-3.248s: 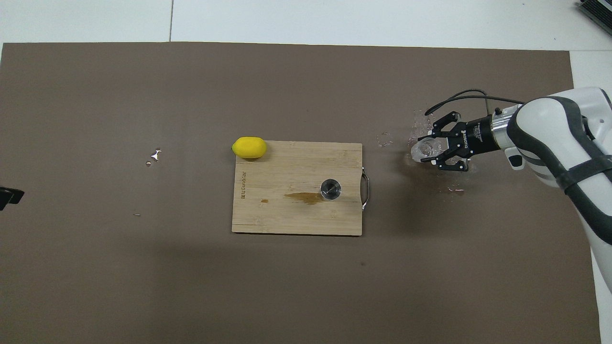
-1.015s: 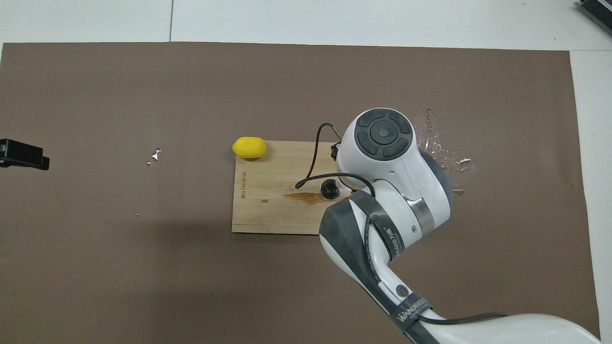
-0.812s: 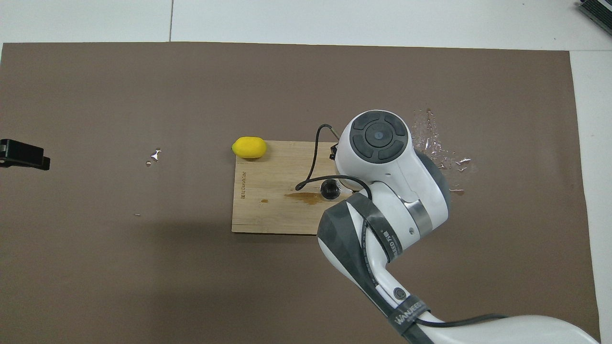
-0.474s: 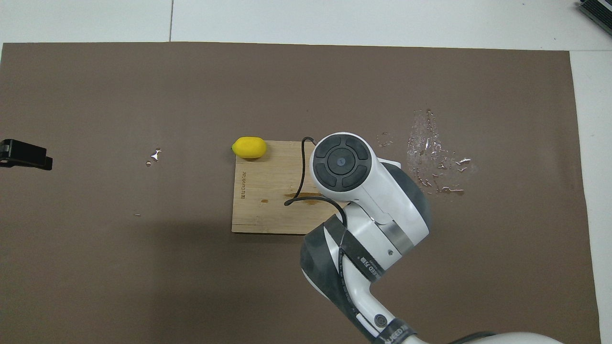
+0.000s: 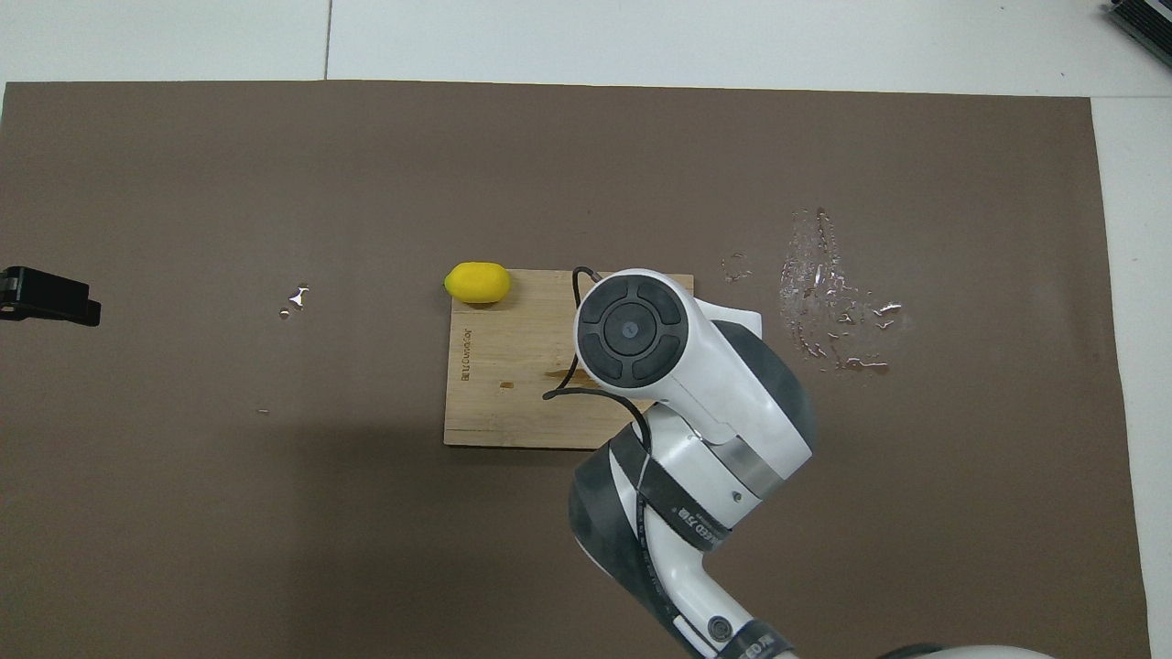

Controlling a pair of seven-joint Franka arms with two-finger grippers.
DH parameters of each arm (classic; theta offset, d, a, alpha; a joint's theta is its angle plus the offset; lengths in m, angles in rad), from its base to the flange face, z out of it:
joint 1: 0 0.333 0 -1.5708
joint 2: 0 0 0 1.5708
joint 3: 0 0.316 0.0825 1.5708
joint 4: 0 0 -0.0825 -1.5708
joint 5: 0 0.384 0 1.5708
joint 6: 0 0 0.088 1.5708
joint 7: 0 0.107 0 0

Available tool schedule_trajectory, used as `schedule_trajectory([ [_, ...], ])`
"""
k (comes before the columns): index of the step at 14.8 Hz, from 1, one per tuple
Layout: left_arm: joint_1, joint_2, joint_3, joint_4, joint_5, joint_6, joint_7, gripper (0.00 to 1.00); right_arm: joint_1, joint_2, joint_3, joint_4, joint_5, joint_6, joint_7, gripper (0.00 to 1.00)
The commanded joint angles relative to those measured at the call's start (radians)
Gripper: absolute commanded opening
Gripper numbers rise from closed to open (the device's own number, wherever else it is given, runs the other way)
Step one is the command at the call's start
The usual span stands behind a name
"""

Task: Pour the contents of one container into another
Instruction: 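Tilt the glass cup with the right gripper to pour into the metal cup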

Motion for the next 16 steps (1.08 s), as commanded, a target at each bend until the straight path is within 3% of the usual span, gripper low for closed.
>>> schedule_trajectory([
  [1, -0.022, -0.014, 0.016, -0.015, 0.013, 0.004, -0.015, 1.00, 0.015, -0.025, -0.001, -0.016, -0.048, -0.014, 0.045, 0.00],
  [9, -0.020, -0.014, 0.016, -0.015, 0.013, 0.005, -0.012, 1.00, 0.017, -0.025, 0.002, -0.008, -0.067, -0.028, 0.052, 0.00],
  [16, -0.020, -0.014, 0.016, -0.015, 0.013, 0.005, -0.014, 1.00, -0.008, -0.018, 0.004, -0.008, 0.054, -0.014, 0.049, 0.00],
])
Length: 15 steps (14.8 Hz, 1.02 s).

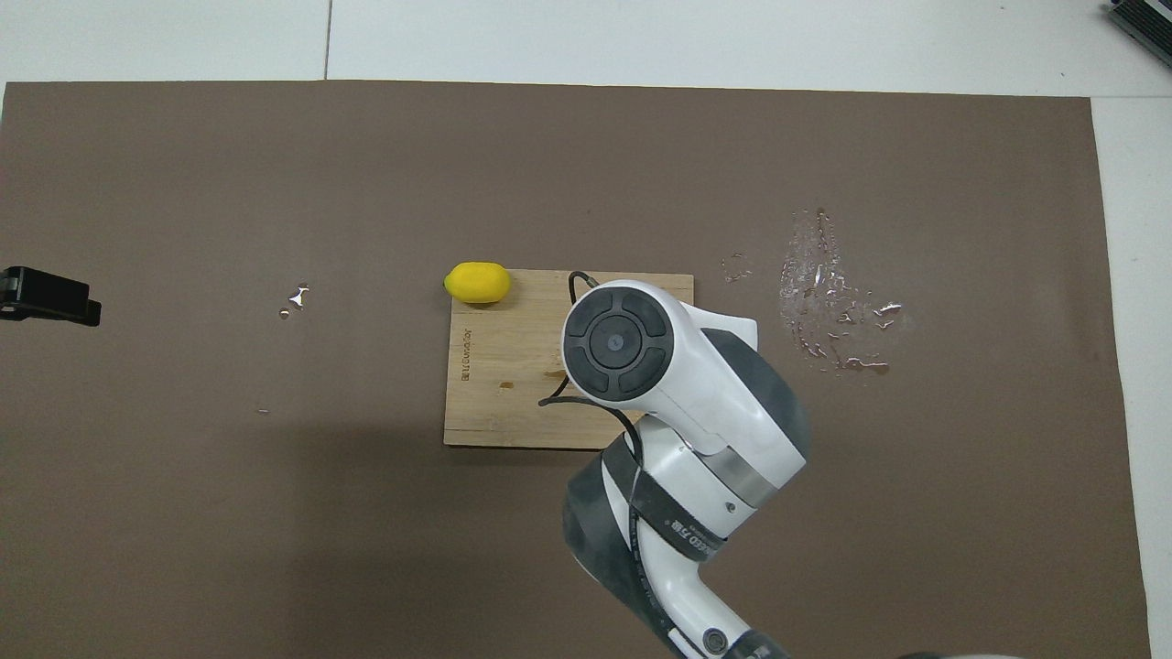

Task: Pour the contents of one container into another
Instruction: 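Tilt the glass cup with the right gripper to pour into the metal cup, then move the glass cup with the right gripper back to its spot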

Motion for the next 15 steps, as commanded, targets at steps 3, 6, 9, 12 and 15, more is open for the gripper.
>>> schedule_trajectory([
  [3, -0.022, -0.014, 0.016, -0.014, 0.013, 0.005, -0.015, 1.00, -0.048, -0.005, 0.006, -0.003, 0.088, 0.006, 0.013, 0.00],
  [6, -0.022, -0.014, 0.016, -0.015, 0.013, 0.007, -0.015, 1.00, -0.085, 0.004, 0.006, -0.005, 0.154, 0.032, 0.007, 0.00],
  [9, -0.020, -0.014, 0.013, -0.014, 0.013, 0.007, -0.017, 1.00, -0.166, 0.007, 0.006, -0.029, 0.293, 0.086, -0.048, 0.00],
  [12, -0.022, -0.014, 0.010, -0.014, 0.013, 0.007, -0.018, 1.00, -0.292, 0.006, 0.006, -0.095, 0.479, 0.152, -0.166, 0.00],
  [15, -0.022, -0.014, 0.008, -0.012, 0.012, 0.007, -0.018, 1.00, -0.458, 0.018, 0.004, -0.147, 0.729, 0.157, -0.392, 0.00],
])
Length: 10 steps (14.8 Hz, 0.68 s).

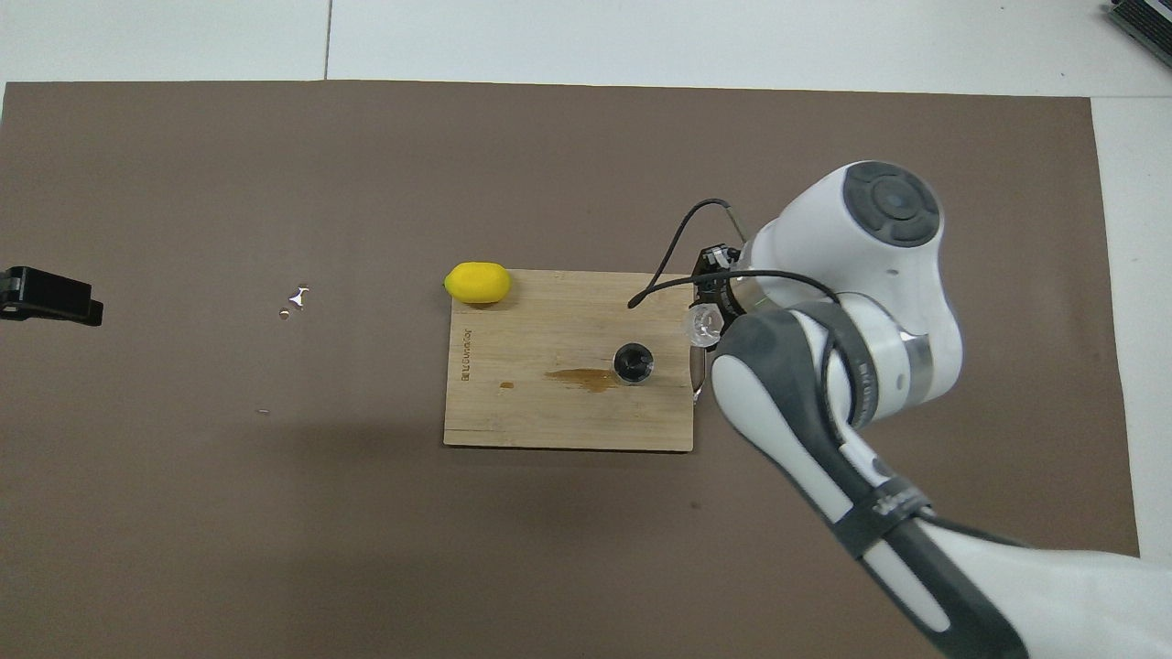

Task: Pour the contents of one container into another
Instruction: 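Move the glass cup with the right gripper back to its spot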

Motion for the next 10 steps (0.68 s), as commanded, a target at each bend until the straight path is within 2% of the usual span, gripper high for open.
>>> schedule_trajectory([
  [1, -0.021, -0.014, 0.011, -0.012, 0.012, 0.007, -0.018, 1.00, -0.141, -0.002, 0.012, -0.074, 0.160, 0.024, -0.203, 0.00],
  [6, -0.021, -0.014, 0.009, -0.012, 0.012, 0.008, -0.018, 1.00, -0.293, 0.082, 0.014, -0.071, 0.278, -0.005, -0.406, 0.00],
  [10, -0.021, -0.014, 0.009, -0.014, 0.012, 0.019, -0.018, 1.00, -0.368, 0.157, 0.014, -0.005, 0.304, -0.074, -0.477, 0.00],
])
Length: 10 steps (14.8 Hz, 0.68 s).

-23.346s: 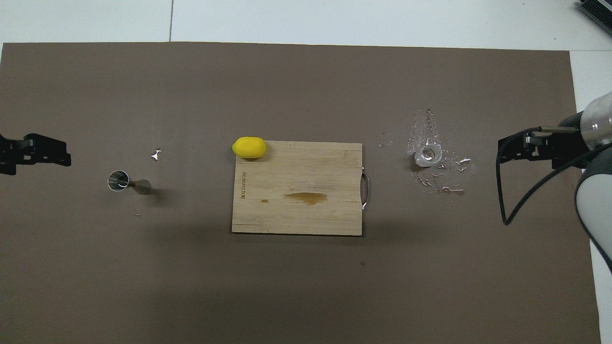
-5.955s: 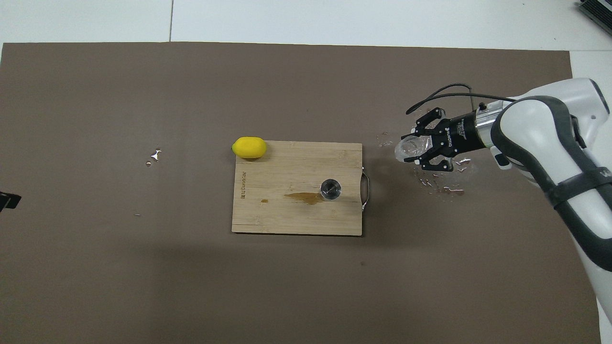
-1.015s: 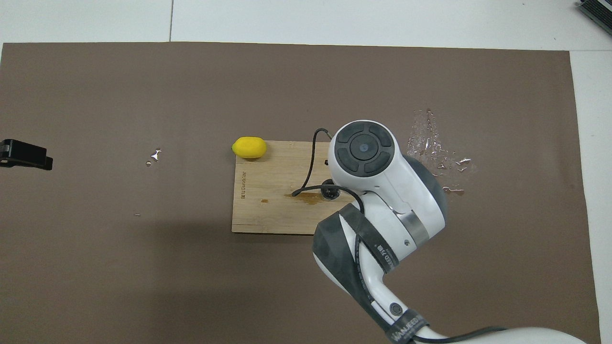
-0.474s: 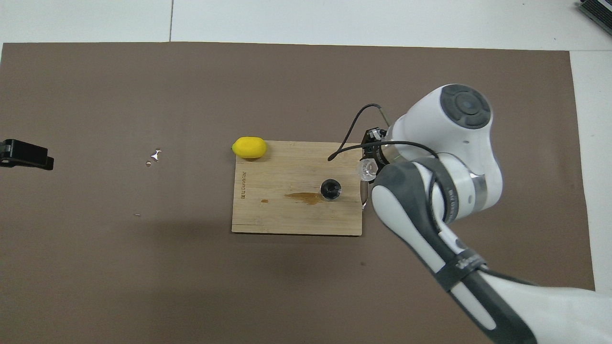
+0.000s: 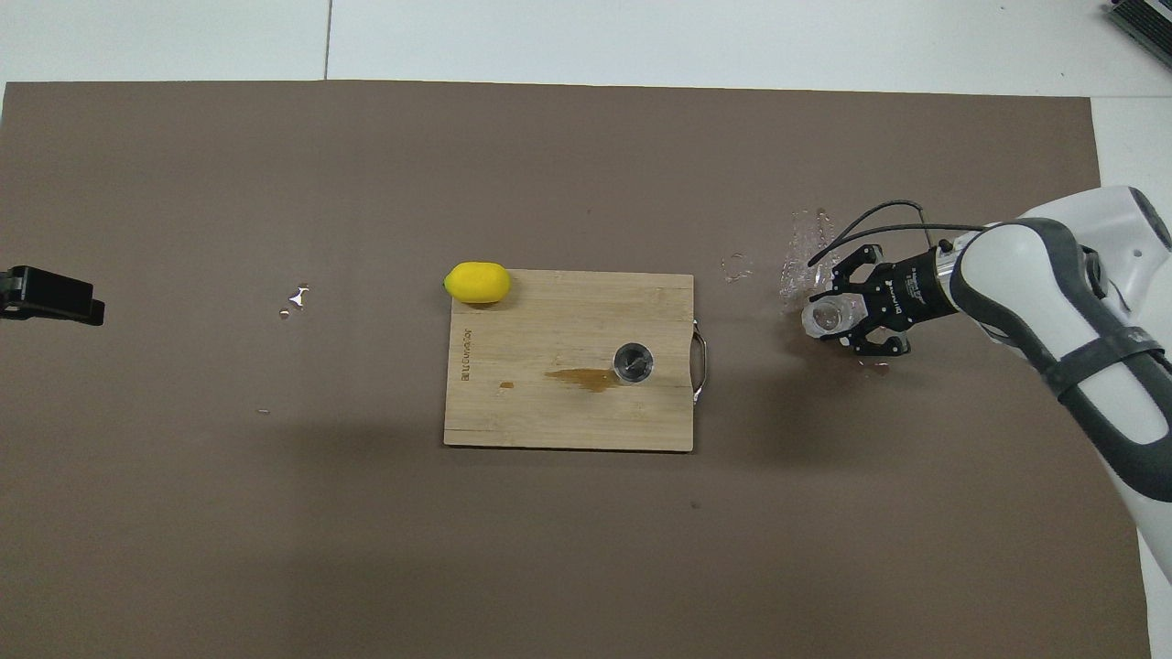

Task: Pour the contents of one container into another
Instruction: 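Lower the glass cup onto the table with the right gripper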

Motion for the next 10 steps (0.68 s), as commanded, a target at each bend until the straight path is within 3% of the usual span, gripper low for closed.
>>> schedule_trajectory([
  [1, -0.020, -0.014, 0.011, -0.014, 0.012, 0.021, -0.018, 1.00, -0.040, 0.040, 0.017, 0.051, 0.036, -0.039, -0.046, 0.00],
  [2, -0.020, -0.014, 0.011, -0.014, 0.012, 0.022, -0.018, 1.00, -0.039, 0.040, 0.017, 0.048, 0.043, -0.038, -0.048, 0.00],
  [3, -0.020, -0.014, 0.011, -0.014, 0.012, 0.021, -0.018, 1.00, -0.030, 0.040, 0.015, 0.038, 0.043, -0.016, -0.046, 0.15],
  [4, -0.020, -0.014, 0.011, -0.014, 0.012, 0.021, -0.018, 1.00, -0.029, 0.038, 0.014, 0.019, 0.041, 0.028, -0.039, 0.68],
  [5, -0.020, -0.014, 0.011, -0.014, 0.012, 0.022, -0.018, 1.00, -0.035, 0.034, 0.014, 0.002, 0.041, 0.060, -0.043, 0.96],
  [6, -0.020, -0.014, 0.011, -0.014, 0.012, 0.021, -0.018, 1.00, -0.040, 0.032, 0.014, 0.001, 0.041, 0.062, -0.043, 1.00],
  [10, -0.020, -0.014, 0.011, -0.014, 0.012, 0.021, -0.018, 1.00, -0.054, 0.000, 0.011, -0.002, 0.041, 0.062, -0.037, 1.00],
])
